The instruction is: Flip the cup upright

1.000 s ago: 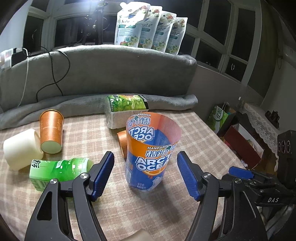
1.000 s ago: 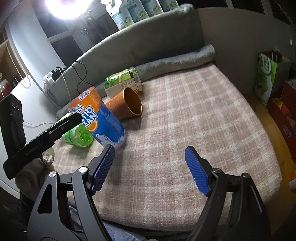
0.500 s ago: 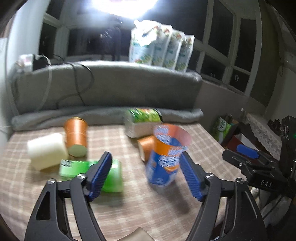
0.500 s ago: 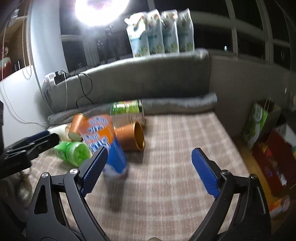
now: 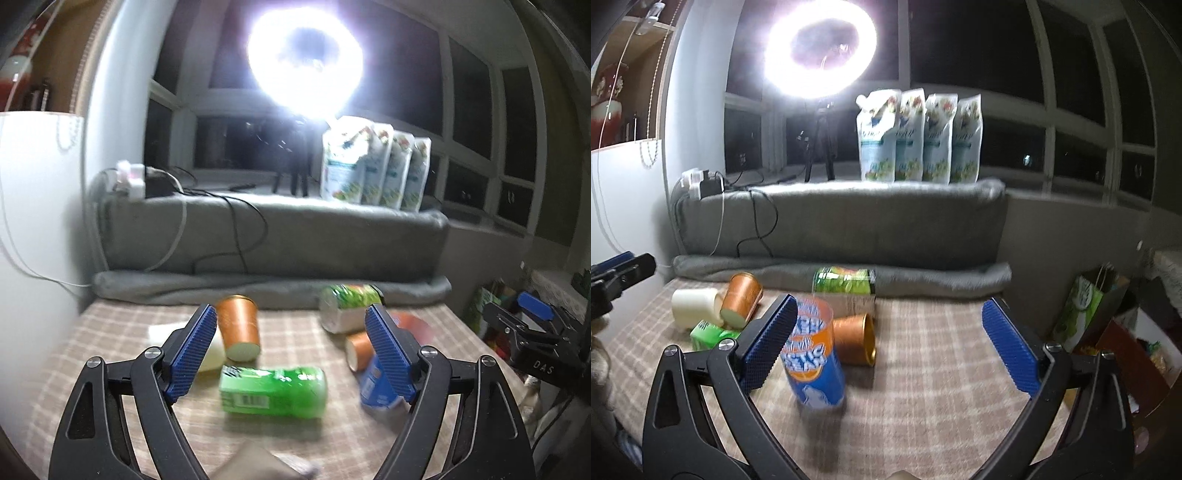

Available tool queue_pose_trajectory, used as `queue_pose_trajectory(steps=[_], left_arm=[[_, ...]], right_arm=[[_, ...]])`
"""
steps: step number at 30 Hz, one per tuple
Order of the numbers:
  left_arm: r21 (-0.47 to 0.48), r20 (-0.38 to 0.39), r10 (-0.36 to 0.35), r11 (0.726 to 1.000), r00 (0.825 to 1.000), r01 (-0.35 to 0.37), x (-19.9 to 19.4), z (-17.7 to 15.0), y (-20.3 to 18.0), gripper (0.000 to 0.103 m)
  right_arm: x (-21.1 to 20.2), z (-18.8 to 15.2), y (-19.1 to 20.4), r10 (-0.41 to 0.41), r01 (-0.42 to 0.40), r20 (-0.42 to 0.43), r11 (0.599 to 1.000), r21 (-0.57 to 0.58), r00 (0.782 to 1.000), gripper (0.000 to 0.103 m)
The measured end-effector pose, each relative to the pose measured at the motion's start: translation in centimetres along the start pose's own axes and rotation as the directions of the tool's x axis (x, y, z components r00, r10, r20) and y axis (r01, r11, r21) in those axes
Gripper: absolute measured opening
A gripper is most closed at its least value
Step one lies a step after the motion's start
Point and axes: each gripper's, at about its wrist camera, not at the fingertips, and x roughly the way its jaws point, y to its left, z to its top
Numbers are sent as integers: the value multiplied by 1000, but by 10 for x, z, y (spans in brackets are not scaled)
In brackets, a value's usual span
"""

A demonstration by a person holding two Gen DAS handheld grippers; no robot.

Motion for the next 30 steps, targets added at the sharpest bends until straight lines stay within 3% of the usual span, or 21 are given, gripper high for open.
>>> queue_pose_trajectory(steps=[9, 30], left_arm=[[-25, 27, 49, 999, 998, -48, -6, 3, 11, 84], [-32, 26, 19, 999, 999, -18, -10, 4, 11, 85]], right_arm=[[-4, 5, 0, -53, 51, 67, 998, 40, 996, 103], [-2, 7, 4, -54, 52, 73, 998, 31, 996, 103]])
